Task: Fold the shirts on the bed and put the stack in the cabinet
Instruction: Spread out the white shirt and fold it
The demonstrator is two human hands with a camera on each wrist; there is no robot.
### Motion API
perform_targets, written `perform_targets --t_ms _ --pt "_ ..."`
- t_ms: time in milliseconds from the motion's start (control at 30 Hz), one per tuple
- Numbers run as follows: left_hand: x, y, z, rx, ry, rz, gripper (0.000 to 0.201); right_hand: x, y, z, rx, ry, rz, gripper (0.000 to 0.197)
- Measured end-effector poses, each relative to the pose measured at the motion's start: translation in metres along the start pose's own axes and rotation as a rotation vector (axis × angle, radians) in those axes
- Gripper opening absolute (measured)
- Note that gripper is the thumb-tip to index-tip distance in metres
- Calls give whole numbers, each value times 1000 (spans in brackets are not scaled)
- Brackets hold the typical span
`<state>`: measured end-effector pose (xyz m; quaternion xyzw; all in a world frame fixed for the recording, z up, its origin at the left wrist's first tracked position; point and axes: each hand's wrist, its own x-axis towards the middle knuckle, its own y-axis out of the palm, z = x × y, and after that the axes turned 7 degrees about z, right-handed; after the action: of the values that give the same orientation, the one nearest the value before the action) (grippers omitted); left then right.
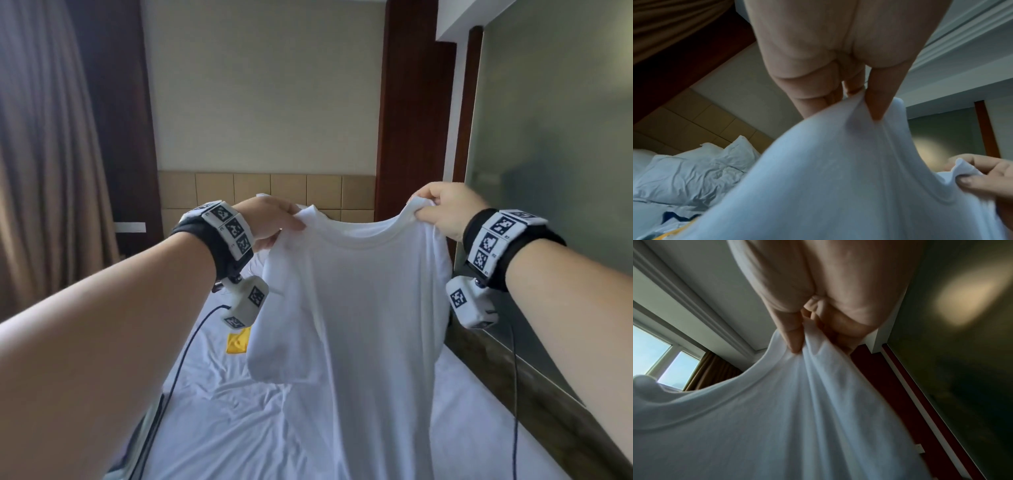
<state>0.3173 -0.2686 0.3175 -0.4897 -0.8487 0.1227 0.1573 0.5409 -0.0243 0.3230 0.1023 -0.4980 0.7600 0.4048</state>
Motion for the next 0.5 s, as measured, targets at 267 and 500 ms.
perform_targets --t_ms 267,500 --pt "-13 -18 4 -128 -119 158 34 -11 15 6 -157 75 309 14" --pt "-20 -22 7 -86 -136 312 44 -16 21 10 295 189 517 53"
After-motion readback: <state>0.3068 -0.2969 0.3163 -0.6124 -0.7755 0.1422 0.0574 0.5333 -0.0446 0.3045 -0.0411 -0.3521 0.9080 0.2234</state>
